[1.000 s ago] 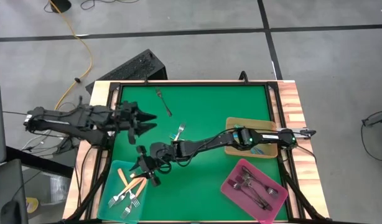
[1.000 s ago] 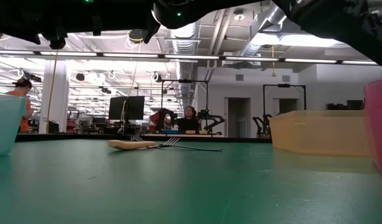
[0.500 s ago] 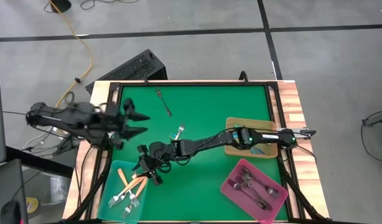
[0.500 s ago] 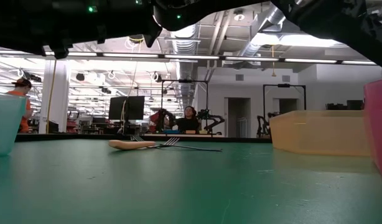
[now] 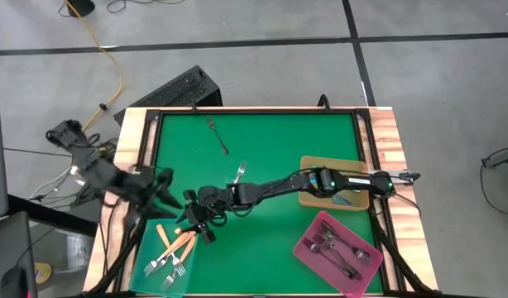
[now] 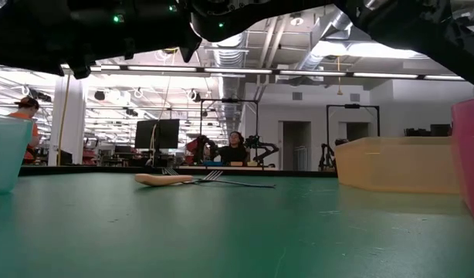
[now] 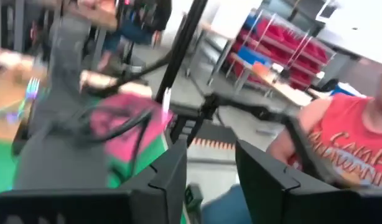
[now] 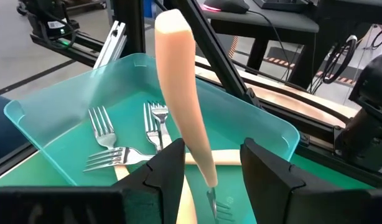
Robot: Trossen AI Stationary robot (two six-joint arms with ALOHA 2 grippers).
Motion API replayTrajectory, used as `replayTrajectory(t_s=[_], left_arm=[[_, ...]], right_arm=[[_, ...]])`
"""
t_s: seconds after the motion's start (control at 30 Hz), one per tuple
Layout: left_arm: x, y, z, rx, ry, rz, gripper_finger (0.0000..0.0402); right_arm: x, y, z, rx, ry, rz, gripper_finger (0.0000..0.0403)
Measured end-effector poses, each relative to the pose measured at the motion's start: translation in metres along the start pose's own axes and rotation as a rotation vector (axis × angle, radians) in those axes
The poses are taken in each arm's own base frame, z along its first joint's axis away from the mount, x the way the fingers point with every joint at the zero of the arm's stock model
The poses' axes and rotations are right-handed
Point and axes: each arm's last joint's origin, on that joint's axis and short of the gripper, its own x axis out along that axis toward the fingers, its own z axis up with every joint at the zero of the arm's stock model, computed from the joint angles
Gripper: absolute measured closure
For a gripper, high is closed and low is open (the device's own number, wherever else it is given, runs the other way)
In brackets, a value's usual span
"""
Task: Sort silverware by color (type)
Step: Put the yellow fork into the blue bin
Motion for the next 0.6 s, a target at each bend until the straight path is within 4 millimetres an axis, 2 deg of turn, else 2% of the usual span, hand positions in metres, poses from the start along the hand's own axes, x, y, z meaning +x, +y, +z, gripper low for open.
replayTrajectory(t_s=[0.1, 0.17, 0.3, 0.4, 0.6], left_arm=[[-0.013, -0.016, 0.013, 0.055, -0.083, -0.004, 0.0301], [-0.016, -0.02, 0.009, 0.074, -0.082, 0.046, 0.0317], [-0.002, -0.018, -0.02, 0.1, 0.077, 0.215, 0.0359], [0.011, -0.019, -0.032, 0.087, 0.138, 0.265, 0.0392], [0.03, -0.028, -0.05, 0.049, 0.21, 0.28, 0.0397]], right_arm=[[-0.001, -0.003, -0.001, 0.007, 0.004, -0.005, 0.0228], [-0.002, -0.005, -0.001, 0.027, 0.005, -0.008, 0.0228], [-0.002, -0.007, -0.002, 0.039, 0.005, -0.01, 0.0228], [-0.002, -0.007, -0.002, 0.039, 0.006, -0.01, 0.0228], [-0.002, -0.006, -0.002, 0.039, 0.006, -0.01, 0.0228]])
